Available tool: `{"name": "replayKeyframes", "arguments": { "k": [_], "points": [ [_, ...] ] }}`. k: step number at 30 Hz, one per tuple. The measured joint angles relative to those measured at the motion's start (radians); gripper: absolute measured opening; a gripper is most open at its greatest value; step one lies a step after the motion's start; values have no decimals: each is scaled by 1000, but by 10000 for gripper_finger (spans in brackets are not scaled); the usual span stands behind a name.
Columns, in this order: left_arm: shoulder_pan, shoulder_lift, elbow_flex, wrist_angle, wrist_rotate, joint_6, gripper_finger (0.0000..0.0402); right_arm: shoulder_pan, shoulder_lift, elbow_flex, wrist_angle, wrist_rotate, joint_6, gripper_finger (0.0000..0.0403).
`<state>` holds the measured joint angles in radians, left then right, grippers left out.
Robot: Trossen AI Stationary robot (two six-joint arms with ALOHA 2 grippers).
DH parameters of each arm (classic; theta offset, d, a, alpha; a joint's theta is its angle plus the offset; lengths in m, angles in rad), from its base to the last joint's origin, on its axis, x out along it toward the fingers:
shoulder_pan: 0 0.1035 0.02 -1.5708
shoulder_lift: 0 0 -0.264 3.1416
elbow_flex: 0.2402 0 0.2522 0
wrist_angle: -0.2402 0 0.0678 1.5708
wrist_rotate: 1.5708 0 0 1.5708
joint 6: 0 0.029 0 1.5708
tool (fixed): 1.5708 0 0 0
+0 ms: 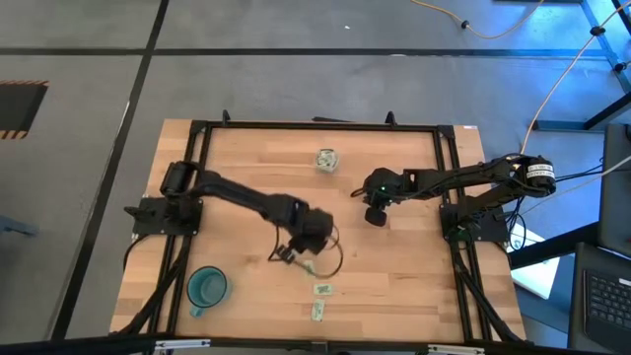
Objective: Pick and place items into bin
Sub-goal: Put the light green stevia packet into the transparent bin
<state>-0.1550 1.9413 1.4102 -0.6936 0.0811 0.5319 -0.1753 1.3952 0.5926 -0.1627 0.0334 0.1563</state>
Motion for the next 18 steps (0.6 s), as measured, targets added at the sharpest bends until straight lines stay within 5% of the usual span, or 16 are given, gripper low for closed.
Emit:
{"name": "replayKeyframes", "arguments": {
  "k": [9, 18],
  "points": [
    [-41, 42, -15, 51, 20, -161, 82, 0, 0, 0, 3, 0, 26, 59],
    [-46, 71, -15, 80, 64, -174, 97, 0, 0, 0, 4, 0, 24, 59]
  ]
}}
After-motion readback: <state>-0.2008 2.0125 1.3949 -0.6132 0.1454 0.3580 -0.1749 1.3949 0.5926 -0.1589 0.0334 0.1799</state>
